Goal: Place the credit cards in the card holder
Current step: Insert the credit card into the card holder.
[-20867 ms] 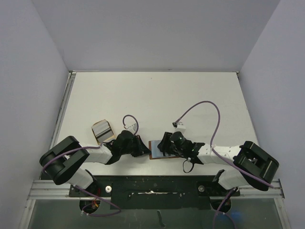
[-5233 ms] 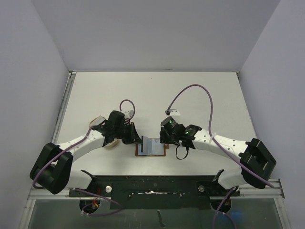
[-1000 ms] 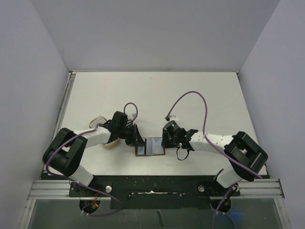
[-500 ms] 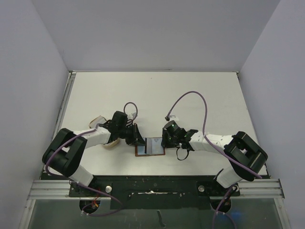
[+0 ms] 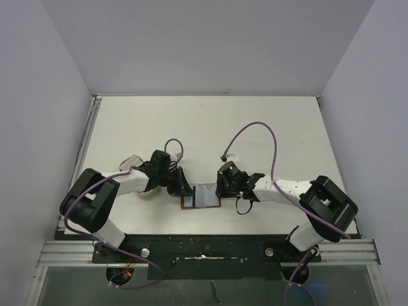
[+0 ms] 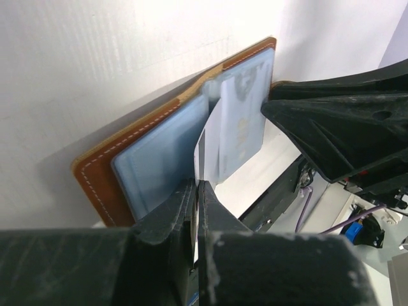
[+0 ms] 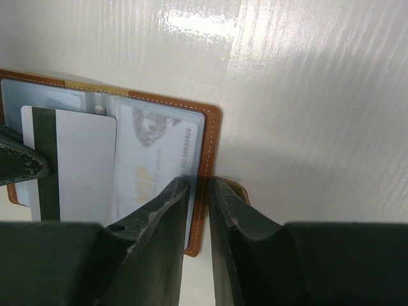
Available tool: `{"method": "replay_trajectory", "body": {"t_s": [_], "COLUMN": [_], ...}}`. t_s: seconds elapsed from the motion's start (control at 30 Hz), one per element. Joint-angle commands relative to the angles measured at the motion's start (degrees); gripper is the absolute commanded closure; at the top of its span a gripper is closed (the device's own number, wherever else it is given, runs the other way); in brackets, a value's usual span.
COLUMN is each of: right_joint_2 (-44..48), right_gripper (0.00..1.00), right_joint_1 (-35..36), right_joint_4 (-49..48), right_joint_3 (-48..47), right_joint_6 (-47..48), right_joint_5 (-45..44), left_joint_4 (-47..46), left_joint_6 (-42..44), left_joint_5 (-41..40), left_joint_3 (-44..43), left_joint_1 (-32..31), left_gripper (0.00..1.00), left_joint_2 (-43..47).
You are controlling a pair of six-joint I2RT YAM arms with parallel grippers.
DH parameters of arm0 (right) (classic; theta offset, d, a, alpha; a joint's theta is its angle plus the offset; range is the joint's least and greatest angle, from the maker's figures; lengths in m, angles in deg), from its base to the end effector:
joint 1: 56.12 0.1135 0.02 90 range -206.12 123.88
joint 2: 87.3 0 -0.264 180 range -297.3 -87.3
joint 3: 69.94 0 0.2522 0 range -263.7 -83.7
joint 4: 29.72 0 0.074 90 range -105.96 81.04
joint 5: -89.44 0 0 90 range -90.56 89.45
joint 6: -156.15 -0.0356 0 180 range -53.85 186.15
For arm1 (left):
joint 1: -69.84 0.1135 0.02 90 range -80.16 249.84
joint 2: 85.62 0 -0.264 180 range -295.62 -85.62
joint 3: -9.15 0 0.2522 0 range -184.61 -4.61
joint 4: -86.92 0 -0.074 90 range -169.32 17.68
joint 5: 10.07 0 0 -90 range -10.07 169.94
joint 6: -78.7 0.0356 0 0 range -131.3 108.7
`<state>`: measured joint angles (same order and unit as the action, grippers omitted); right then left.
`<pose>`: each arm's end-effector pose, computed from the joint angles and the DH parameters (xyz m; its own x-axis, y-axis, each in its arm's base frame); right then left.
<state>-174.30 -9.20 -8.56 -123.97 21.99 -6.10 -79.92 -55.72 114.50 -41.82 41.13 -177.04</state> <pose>0.1950 0.2035 0.1512 -0.8766 0.0778 -0.4749 -0.1082 0.9297 0.3521 0.2357 -0.1521 0.1306 -0.9878 -0.1161 -0.1040 -0.0008 0.6710 -0.7415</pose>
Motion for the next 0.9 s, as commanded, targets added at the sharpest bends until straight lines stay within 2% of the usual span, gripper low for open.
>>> {"method": "replay_trajectory", "body": {"t_s": [0.0, 0.53, 0.87], "right_joint_2": [-1.9, -2.3, -2.4], "right_gripper": [0.79, 0.79, 0.79], "right_joint_1": [0.8, 2.0, 2.4], "right_joint_4": [0.2, -0.1, -0.1], "right_joint_3": [0.6, 0.7, 1.2], "right_joint_6": [-0.3, -1.3, -3.1], "right_joint_5": [-0.5, -0.6, -0.5], "left_joint_4": [-3.9, -7.9, -7.9], "left_joint_6": [-0.3, -3.8, -4.0], "left_joint_5": [-1.0, -1.2, -4.9], "left_joint_3": [0.9, 0.9, 1.6], "left_joint_1": [-0.4, -2.2, -2.4], "left_gripper": [1.0, 1.0, 1.0], "left_joint_2": [-1.6, -1.6, -1.1]}}
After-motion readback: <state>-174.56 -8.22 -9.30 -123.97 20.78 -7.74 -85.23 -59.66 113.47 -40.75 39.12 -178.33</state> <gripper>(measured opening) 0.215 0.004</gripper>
